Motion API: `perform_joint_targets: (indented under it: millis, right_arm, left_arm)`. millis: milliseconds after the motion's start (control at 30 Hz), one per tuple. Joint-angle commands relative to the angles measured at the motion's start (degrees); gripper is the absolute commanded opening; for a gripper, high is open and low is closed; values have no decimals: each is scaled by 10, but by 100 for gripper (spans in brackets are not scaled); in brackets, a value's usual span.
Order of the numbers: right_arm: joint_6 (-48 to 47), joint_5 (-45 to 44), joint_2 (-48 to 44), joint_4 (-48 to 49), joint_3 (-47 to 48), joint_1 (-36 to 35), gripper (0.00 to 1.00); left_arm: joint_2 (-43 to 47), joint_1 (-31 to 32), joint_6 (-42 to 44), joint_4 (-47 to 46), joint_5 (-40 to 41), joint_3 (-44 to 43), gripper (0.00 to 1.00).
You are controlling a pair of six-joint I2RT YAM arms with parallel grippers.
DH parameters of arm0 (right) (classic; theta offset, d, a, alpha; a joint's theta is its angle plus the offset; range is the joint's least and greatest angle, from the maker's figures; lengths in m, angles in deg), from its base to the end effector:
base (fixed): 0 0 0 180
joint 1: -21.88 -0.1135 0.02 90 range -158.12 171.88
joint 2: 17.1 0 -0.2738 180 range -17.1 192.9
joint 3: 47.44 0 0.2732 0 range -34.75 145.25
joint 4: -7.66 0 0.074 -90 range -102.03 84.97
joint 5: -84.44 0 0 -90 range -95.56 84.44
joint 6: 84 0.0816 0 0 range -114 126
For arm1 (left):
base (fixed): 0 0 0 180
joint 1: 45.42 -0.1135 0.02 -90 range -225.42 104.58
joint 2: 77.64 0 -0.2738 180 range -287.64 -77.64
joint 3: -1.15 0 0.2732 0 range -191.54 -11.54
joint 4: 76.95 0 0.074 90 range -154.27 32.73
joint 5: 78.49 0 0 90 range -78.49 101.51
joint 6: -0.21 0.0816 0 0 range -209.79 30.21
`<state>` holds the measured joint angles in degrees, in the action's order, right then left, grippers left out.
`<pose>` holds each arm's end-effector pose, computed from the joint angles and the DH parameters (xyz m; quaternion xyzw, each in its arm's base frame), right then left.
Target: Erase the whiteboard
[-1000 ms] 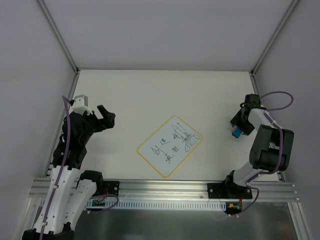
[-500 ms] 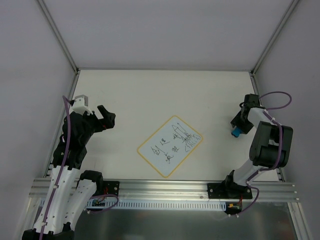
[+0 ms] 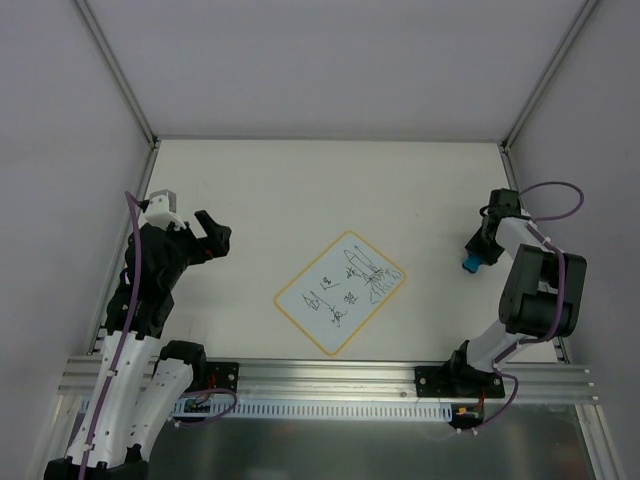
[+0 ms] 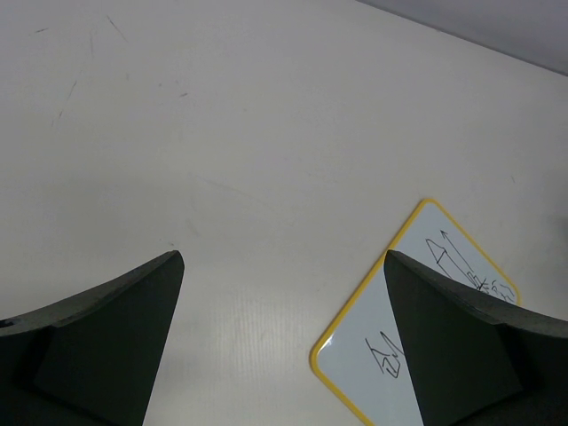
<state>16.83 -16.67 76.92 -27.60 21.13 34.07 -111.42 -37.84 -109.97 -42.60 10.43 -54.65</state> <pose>0.3498 -0.0917 0.1349 0.2161 0.9387 -0.0966 0.2505 0.1958 -0.0276 0.3349 -0.0796 0.7749 -0.1575 0.6070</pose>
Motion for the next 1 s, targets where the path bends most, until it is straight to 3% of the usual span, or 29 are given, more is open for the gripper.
perform_joint_targets:
  millis: [0,133,300,667,967]
  right_arm:
    - [-18,-1,-35,20,-16,-18,22]
    - [-36,-1,-54,20,-23,-90,18]
    - [-42,-12,-68,18,-25,-244,17]
    - [-20,-28,45,-27,124,-556,17]
    - [1,-14,152,-58,229,-673,17]
  left_arm:
    - [-6,5,-13,-22,-13,12,99]
    - [-27,10,-36,-22,-40,15,99]
    - [-73,45,-81,-23,-96,32,99]
    - [-200,196,-178,-26,54,72,99]
    - [-277,212,-218,-60,86,115,76]
